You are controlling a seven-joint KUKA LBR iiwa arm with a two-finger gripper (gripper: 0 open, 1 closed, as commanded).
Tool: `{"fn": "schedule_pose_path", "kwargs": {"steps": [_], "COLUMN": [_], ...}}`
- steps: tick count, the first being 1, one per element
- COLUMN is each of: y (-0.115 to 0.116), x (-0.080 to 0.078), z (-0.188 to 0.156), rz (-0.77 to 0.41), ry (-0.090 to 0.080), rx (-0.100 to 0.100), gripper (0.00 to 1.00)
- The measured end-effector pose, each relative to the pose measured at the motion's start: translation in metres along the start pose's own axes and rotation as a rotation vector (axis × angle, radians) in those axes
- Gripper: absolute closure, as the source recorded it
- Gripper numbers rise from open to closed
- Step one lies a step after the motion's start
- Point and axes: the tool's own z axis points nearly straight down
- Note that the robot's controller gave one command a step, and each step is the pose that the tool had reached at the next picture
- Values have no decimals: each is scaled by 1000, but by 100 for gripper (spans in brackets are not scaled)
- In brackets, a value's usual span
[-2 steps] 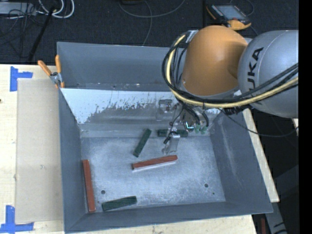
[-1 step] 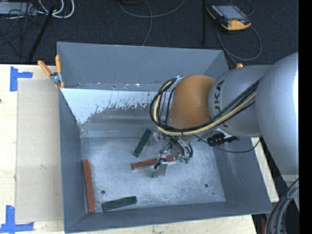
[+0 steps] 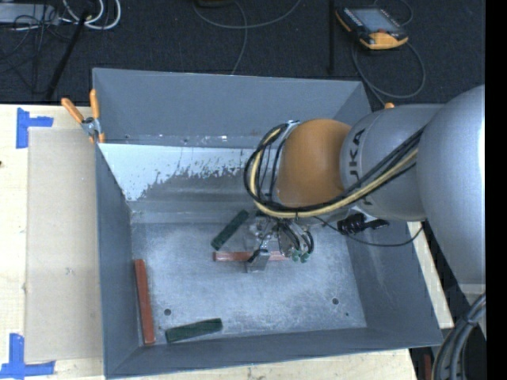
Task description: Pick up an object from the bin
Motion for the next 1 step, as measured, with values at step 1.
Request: {"fn": "schedule_pose_path", "kwargs": {"steps": [1], "y": [28], "x": [0], "z": [-143], "rz": [101], "ry": [-10], "rx": [-2], "gripper": [100]}}
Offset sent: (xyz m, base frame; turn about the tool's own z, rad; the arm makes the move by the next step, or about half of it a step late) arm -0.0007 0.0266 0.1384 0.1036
